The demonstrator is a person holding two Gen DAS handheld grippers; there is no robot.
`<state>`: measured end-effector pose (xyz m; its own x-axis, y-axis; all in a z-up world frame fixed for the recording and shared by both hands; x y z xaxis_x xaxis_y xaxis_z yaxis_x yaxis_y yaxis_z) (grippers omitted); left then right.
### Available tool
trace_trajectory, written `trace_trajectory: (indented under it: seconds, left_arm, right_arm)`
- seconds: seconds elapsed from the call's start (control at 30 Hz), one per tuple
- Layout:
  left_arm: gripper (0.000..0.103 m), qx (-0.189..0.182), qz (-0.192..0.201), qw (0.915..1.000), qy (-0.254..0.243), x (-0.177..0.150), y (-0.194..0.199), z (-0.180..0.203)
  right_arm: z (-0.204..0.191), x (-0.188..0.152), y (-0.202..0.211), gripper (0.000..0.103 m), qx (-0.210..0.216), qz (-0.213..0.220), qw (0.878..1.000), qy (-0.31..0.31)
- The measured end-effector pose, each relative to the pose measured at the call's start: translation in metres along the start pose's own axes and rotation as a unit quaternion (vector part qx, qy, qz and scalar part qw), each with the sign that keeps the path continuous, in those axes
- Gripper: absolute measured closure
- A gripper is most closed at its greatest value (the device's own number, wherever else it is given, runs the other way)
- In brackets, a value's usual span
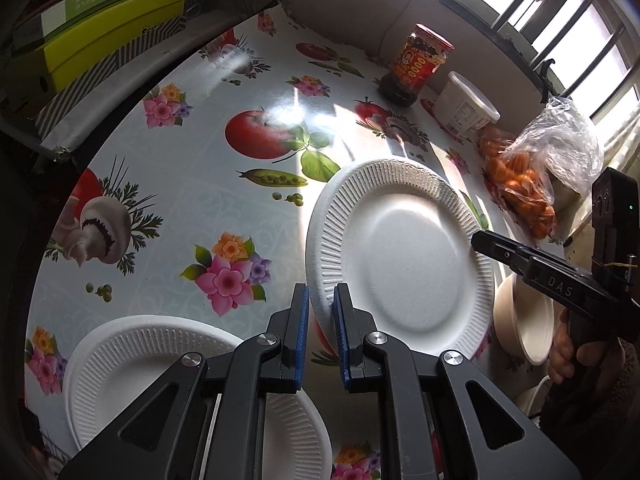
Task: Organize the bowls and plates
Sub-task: 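Lift the held plates with both tools and carry them toward the stack, then lower the white plate onto the plate stack with the left tool while the right tool lowers its plate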
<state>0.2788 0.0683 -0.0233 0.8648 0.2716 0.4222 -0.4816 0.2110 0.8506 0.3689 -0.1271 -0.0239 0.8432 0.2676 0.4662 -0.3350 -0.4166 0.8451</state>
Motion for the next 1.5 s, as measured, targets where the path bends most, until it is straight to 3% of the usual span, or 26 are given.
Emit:
trace_trajectory:
  seconds: [0.77,1.5]
  left_arm:
    - [0.090,0.000,0.022,0.9994,0.025,-0.042,0.046,-0.032]
    - [0.090,0.012,0.041,0.9963,0.075,-0.078,0.081,-0.091]
  right_arm:
    - [-0.053,-0.032,0.019,0.085,0.017,0.004,1.000,0.022]
    - [-0.123,-0.058,0.011,0.085,0.050,-0.008,0.997,0.061]
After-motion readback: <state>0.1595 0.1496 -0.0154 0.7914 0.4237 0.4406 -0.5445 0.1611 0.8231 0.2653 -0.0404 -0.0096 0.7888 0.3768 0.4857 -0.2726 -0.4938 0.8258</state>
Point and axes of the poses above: each gripper's, at about its wrist camera, not at the fingertips, and y roughly against the way its jaws point, z to its right, x to its top, the point moved 5 cm from there along -y, roughly the way its jaws point, and after that the axes turned 1 degree about x, right-handed, at the moved point
